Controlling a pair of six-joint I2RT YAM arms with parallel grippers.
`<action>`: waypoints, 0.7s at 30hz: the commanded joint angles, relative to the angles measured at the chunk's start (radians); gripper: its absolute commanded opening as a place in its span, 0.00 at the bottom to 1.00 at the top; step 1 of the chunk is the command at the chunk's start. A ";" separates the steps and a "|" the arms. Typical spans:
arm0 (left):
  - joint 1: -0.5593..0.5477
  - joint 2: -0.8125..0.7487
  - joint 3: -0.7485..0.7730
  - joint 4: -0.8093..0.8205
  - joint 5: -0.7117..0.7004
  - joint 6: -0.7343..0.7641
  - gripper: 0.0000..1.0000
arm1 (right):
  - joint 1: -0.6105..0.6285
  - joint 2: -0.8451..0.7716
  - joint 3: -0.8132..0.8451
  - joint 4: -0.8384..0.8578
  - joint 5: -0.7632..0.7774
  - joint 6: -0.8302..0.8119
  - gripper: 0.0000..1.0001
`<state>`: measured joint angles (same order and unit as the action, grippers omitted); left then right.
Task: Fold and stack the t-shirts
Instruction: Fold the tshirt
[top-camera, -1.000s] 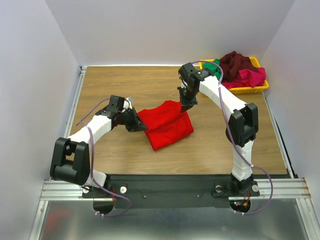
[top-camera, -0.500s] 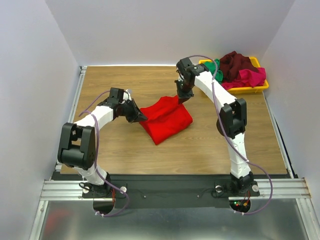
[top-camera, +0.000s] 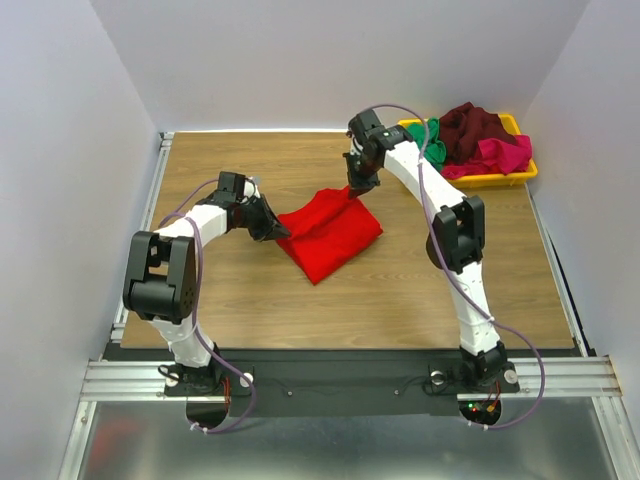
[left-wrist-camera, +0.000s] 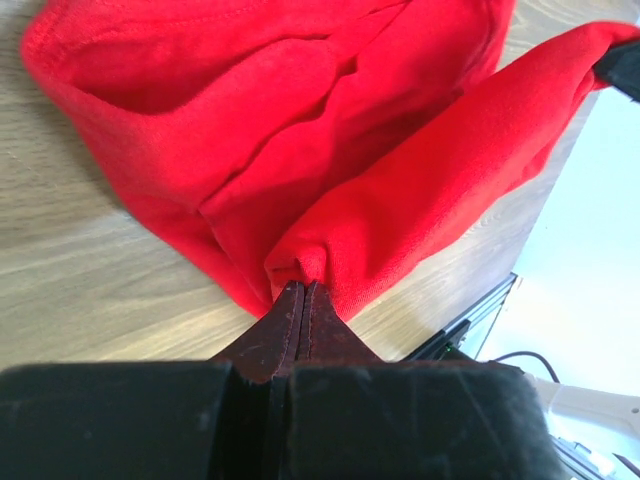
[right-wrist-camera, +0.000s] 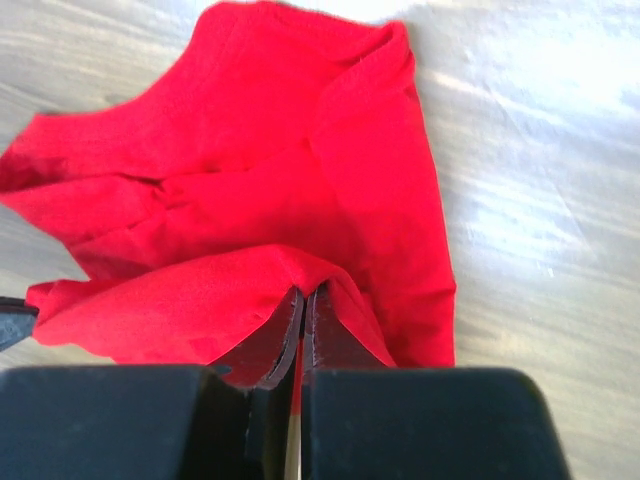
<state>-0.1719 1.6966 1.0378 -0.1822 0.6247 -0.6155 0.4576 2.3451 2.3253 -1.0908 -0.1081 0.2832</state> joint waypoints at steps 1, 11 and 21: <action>0.020 0.005 0.044 0.016 -0.010 0.026 0.00 | -0.008 0.031 0.054 0.104 -0.001 -0.016 0.00; 0.040 0.012 0.051 0.021 -0.025 0.022 0.00 | -0.008 0.065 0.060 0.229 -0.024 -0.010 0.01; 0.060 0.067 0.094 0.036 -0.026 0.030 0.00 | -0.008 0.086 0.059 0.353 -0.008 0.020 0.00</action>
<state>-0.1261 1.7649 1.0870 -0.1608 0.5991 -0.6086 0.4576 2.4134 2.3360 -0.8608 -0.1299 0.2905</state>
